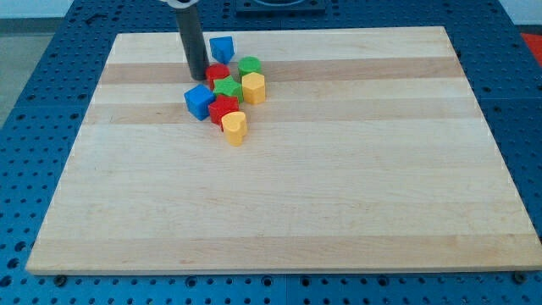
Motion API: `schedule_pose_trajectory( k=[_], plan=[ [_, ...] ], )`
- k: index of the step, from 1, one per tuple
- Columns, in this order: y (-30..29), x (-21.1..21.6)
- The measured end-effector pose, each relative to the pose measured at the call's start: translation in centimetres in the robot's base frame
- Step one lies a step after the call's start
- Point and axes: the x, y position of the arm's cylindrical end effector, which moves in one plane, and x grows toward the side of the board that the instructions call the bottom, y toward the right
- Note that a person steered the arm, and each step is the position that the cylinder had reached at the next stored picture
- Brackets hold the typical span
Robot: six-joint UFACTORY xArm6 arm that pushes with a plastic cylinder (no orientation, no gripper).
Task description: Move the blue triangle to the top left
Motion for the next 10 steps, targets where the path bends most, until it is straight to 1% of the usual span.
schedule_pose_trajectory(
  k=[2, 3, 4, 5, 6, 7, 10],
  plan=[
    [5.0, -0.1],
    [5.0, -1.9],
    [5.0, -5.0],
    [3.1, -6.3],
    [-0.4, -6.5],
    [-2.2, -6.7],
    [-3.8, -6.7]
  ],
)
